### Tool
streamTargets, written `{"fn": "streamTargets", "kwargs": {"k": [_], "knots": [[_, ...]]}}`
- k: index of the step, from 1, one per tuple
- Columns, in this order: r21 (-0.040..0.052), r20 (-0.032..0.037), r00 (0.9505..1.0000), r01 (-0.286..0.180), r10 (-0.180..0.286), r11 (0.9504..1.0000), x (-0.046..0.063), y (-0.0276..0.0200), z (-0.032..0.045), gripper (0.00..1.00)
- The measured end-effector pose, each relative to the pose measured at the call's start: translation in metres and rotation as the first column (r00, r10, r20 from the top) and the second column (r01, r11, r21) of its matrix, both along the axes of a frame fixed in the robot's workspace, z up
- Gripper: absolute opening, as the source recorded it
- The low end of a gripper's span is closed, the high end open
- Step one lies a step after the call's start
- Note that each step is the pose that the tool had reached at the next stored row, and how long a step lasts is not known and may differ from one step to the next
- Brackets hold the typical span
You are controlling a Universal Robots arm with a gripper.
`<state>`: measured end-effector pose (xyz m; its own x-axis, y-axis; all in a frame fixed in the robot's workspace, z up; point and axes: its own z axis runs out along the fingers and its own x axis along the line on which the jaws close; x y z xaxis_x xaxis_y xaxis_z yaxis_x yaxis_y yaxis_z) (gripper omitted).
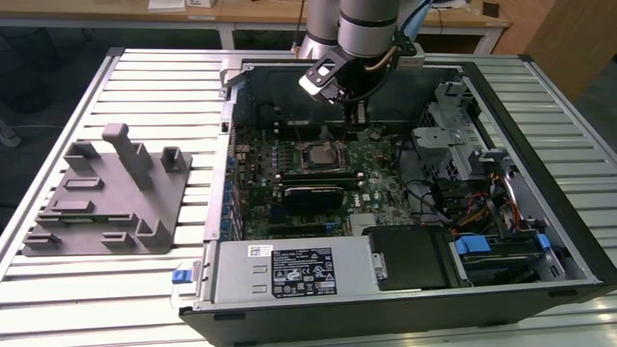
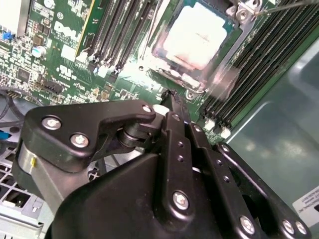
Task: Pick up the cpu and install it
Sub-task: 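Close the cpu cover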
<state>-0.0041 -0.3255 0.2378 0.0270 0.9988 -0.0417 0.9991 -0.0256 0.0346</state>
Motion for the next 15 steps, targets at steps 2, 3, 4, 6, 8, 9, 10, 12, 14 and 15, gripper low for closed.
{"fn": "streamTargets", "kwargs": {"k": [2,3,4,6,8,9,10,12,14,15], "knots": [[0.0,0.0,1.0,0.0,0.0,1.0,0.0,0.0,0.0,0.11],[0.0,0.0,1.0,0.0,0.0,1.0,0.0,0.0,0.0,0.11],[0.0,0.0,1.0,0.0,0.0,1.0,0.0,0.0,0.0,0.11],[-0.0003,-0.0054,1.0,0.0,0.0,1.0,-0.0001,0.0,-0.0001,0.11],[-0.0031,-0.0188,0.9998,0.0,0.0,1.0,-0.0001,0.0,-0.0003,0.11],[-0.0044,-0.0242,0.9997,0.0,0.0,1.0,0.0,0.0,-0.0003,0.11],[-0.0054,-0.0293,0.9996,0.0,0.0,1.0,0.0,0.0,-0.0004,0.11],[-0.006,-0.0325,0.9995,0.0,0.0,1.0,-0.0001,0.0,-0.0003,0.11],[-0.006,-0.0326,0.9995,0.0,0.0,1.0,-0.0001,-0.0001,-0.0003,0.11],[-0.0059,-0.0326,0.9995,0.0,0.0,1.0,0.0,0.0,-0.0004,0.11]]}}
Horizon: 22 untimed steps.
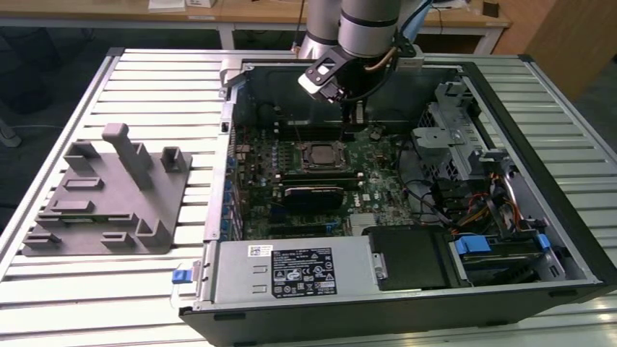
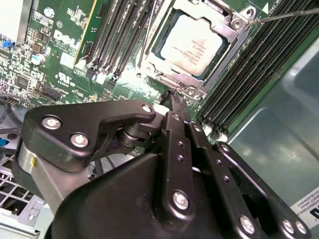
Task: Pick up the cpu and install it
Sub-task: 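Close the cpu cover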
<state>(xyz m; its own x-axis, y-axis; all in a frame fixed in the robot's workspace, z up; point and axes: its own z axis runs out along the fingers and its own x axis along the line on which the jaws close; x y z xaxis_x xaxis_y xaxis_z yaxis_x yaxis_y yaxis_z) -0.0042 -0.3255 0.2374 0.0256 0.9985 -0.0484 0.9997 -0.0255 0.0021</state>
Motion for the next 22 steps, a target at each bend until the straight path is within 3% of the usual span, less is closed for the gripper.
{"fn": "streamTargets", "kwargs": {"k": [12,22], "knots": [[0.0,0.0,1.0,0.0,0.0,1.0,-0.021,-0.0004,-0.0015,0.11],[0.0001,0.0,1.0,0.0,0.0,1.0,-0.028,-0.0074,-0.0057,0.11]]}}
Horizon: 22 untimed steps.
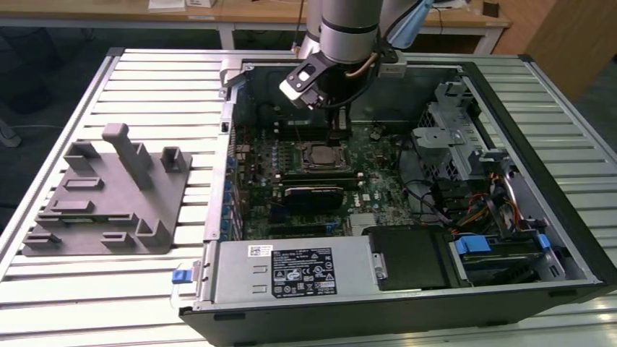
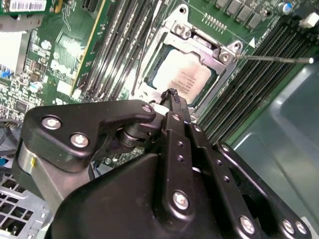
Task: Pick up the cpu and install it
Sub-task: 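Close the cpu cover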
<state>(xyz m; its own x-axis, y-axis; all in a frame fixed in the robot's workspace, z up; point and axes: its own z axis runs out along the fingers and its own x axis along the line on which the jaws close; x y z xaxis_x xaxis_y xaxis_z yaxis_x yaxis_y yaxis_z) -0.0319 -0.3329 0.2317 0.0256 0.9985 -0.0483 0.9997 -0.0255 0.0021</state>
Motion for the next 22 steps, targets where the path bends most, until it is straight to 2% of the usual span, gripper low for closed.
{"fn": "streamTargets", "kwargs": {"k": [5,10,14,18,22], "knots": [[0.0,0.0,1.0,0.0,0.0,1.0,-0.0076,-0.0009,-0.0014,0.11],[-0.0001,0.0,1.0,0.0,0.0,1.0,-0.0078,-0.0009,-0.0014,0.11],[0.0,0.0,0.9995,-0.032,0.032,0.9995,-0.0078,-0.0009,-0.0014,0.11],[0.0,0.0,0.9945,-0.104,0.104,0.9945,-0.0078,-0.0009,-0.0015,0.11],[0.0,0.0,0.9845,-0.176,0.176,0.9845,-0.0078,-0.0009,-0.0015,0.11]]}}
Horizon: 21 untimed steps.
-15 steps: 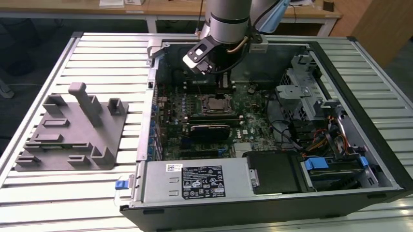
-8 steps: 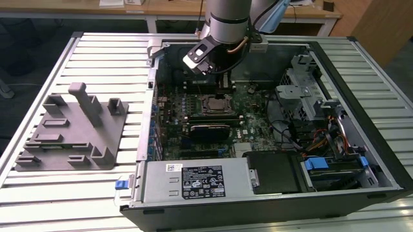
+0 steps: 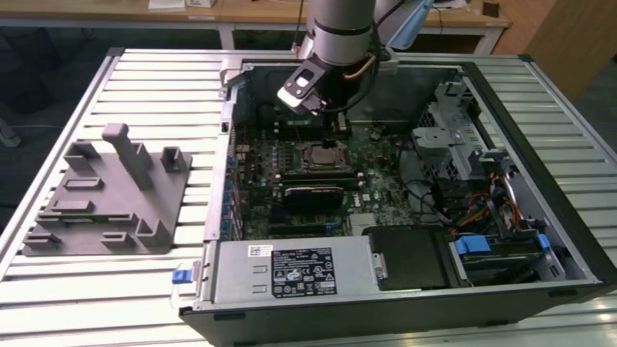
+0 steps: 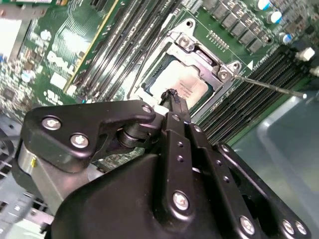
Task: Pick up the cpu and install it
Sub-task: 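Close the cpu cover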
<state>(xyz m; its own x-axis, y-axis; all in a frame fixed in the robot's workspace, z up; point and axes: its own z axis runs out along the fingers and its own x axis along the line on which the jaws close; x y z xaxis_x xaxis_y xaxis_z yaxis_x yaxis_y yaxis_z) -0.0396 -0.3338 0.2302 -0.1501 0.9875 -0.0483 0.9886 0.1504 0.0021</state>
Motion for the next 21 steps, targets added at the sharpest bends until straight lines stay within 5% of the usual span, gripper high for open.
{"fn": "streamTargets", "kwargs": {"k": [6,11,16,21], "knots": [[-0.0001,0.0,0.9941,-0.109,0.109,0.9941,0.0,0.0,-0.0001,0.11],[0.0,0.0,0.98,-0.199,0.199,0.98,0.0,0.0,-0.0002,0.11],[-0.0001,-0.0001,0.9579,-0.287,0.287,0.9579,0.0,0.0,-0.0003,0.11],[-0.0001,-0.0001,0.9279,-0.373,0.373,0.9279,0.0,0.0,-0.0005,0.11]]}}
